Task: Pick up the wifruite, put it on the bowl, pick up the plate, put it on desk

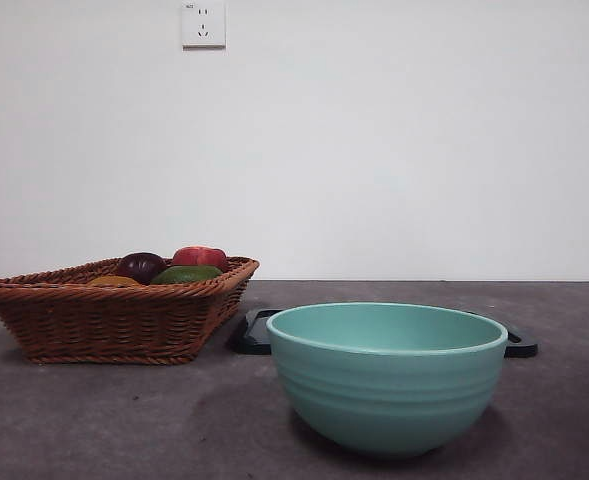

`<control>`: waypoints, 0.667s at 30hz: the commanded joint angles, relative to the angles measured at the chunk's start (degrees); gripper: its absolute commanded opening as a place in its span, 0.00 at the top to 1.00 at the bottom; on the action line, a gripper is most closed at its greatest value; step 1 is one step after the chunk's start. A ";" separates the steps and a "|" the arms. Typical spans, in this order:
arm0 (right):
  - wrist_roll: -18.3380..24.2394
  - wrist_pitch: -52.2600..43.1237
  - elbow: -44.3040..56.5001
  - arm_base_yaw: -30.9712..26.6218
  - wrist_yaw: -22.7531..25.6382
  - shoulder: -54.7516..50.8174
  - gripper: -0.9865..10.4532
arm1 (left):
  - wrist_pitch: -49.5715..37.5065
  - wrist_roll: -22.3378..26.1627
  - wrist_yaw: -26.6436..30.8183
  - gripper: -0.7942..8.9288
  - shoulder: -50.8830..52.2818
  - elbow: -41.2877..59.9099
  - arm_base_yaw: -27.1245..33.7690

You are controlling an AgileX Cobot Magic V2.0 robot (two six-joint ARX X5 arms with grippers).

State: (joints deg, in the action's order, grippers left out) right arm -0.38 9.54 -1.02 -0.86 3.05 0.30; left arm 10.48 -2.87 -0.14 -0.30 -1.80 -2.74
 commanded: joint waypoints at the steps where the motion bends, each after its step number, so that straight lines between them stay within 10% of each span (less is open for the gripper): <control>1: -0.74 -0.57 0.37 -0.11 -0.04 -0.09 0.90 | 0.17 0.26 -0.15 0.90 0.11 1.14 0.11; 20: -18.01 -0.46 -4.20 0.02 -4.52 -0.04 0.91 | -0.20 -5.07 0.33 0.90 0.11 -3.65 0.11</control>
State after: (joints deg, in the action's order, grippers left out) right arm -14.63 10.02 -3.64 -0.86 -1.45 0.32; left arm 11.35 -5.91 0.01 -0.32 -3.84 -2.74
